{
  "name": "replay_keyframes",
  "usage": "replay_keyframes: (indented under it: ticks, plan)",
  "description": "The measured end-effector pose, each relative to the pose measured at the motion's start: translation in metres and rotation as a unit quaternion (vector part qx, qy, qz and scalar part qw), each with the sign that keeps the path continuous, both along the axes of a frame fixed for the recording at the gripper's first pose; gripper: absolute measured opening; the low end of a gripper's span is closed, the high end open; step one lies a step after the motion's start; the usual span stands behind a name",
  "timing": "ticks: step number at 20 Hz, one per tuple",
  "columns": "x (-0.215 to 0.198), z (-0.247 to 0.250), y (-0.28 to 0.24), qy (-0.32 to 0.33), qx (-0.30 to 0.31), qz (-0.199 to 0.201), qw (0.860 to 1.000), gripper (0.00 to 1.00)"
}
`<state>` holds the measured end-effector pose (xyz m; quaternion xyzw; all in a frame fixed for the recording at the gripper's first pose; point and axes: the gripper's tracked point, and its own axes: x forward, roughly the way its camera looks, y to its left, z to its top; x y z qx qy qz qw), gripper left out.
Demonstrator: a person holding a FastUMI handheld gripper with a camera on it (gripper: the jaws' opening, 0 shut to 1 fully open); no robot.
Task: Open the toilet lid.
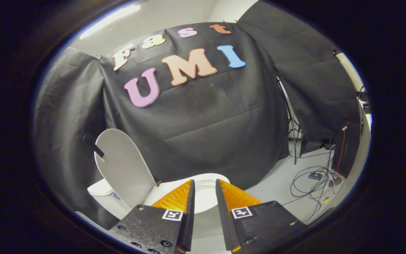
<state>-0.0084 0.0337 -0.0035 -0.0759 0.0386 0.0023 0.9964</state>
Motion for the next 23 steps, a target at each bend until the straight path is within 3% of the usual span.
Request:
replay_keyframes:
  ticks: [23]
  plan:
    - [0.013,-0.016,-0.009,0.036,0.012,0.004,0.999,0.35]
